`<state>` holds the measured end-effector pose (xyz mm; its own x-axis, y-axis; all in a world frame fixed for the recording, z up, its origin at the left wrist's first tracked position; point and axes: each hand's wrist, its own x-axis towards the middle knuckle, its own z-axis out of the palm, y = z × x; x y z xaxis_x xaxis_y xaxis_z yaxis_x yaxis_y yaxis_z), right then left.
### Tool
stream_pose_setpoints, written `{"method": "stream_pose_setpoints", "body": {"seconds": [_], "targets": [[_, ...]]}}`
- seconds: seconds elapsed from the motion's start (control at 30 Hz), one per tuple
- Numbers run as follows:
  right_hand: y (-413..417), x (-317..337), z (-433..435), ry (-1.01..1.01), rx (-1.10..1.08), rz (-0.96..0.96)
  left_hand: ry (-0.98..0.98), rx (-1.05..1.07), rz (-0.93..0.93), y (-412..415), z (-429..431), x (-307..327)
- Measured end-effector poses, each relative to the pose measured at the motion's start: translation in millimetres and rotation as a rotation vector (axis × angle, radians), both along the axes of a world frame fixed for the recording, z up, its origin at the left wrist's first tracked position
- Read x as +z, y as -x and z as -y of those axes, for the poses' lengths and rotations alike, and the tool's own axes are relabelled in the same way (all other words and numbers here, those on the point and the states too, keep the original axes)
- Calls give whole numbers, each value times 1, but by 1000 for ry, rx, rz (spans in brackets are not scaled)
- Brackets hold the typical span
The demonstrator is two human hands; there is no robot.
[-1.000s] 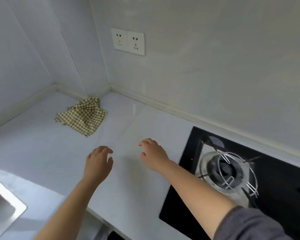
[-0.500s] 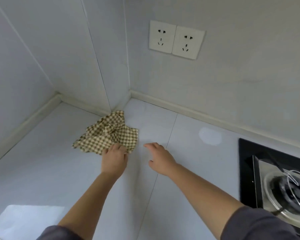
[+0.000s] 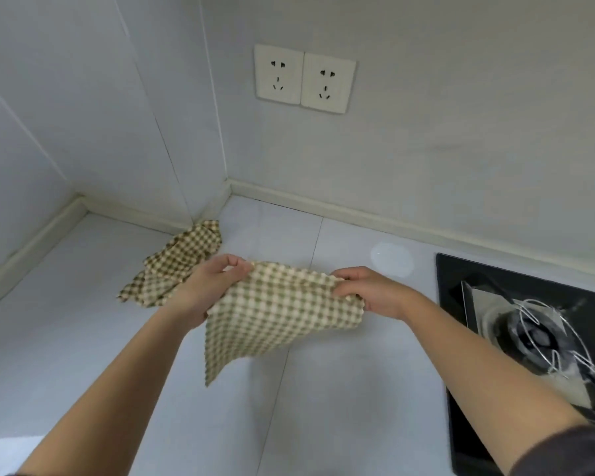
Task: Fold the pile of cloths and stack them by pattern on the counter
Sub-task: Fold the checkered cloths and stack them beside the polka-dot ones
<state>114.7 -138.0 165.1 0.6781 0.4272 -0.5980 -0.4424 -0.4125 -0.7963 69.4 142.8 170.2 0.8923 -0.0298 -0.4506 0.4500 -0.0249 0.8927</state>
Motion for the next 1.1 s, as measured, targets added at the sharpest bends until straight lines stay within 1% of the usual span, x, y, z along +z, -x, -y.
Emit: {"method": "stream_pose_setpoints", "body": {"seconds": [0.07, 0.1, 0.17, 0.23, 0.27, 0.3, 0.33, 0.37, 0.4, 0.47, 0.5, 0.53, 0.57, 0.63, 0.7, 0.73, 0.8, 0.93, 1.0, 1.07, 1.1], "targets": [[-4, -7, 22, 15, -93, -38, -81, 10, -41, -14, 14, -17], [-6, -14, 30, 51, -148, -5, -150, 39, -42, -23, 25, -27], [-12, -32, 42, 200, -269, 146, -354, 94, 9, -39, 46, -49], [-10, -49, 49, 399, -325, 361, -615, 94, 123, -43, 60, -69], [-4, -56, 51, 500, -308, 475, -741, 69, 213, -39, 64, -78], [6, -63, 55, 577, -279, 583, -836, 27, 315, -31, 69, -88], [17, -69, 56, 622, -234, 671, -882, -54, 429, -20, 71, -95], [31, -75, 59, 642, -174, 719, -887, -186, 529, -6, 76, -103], [45, -82, 61, 656, -101, 723, -869, -345, 616, 8, 80, -112], [70, -95, 63, 679, 73, 712, -899, -659, 718, 34, 84, -126], [80, -102, 64, 681, 133, 721, -954, -761, 758, 42, 85, -134], [85, -107, 64, 671, 160, 747, -1015, -802, 797, 46, 85, -143], [88, -110, 64, 653, 172, 767, -1068, -785, 801, 46, 86, -146], [87, -110, 62, 638, 214, 776, -1130, -676, 808, 40, 91, -148], [85, -109, 59, 682, 317, 763, -1171, -587, 827, 33, 98, -144], [85, -108, 57, 715, 350, 752, -1175, -551, 842, 30, 100, -142], [87, -109, 48, 772, 341, 752, -1136, -459, 830, 28, 105, -137], [94, -121, 21, 822, 234, 776, -1033, -399, 751, 33, 111, -124], [95, -127, 11, 869, 109, 845, -1022, -391, 691, 37, 112, -120], [93, -130, 8, 875, -45, 911, -1038, -388, 707, 38, 108, -116], [90, -128, 10, 871, -98, 916, -1050, -423, 724, 38, 104, -111]]}}
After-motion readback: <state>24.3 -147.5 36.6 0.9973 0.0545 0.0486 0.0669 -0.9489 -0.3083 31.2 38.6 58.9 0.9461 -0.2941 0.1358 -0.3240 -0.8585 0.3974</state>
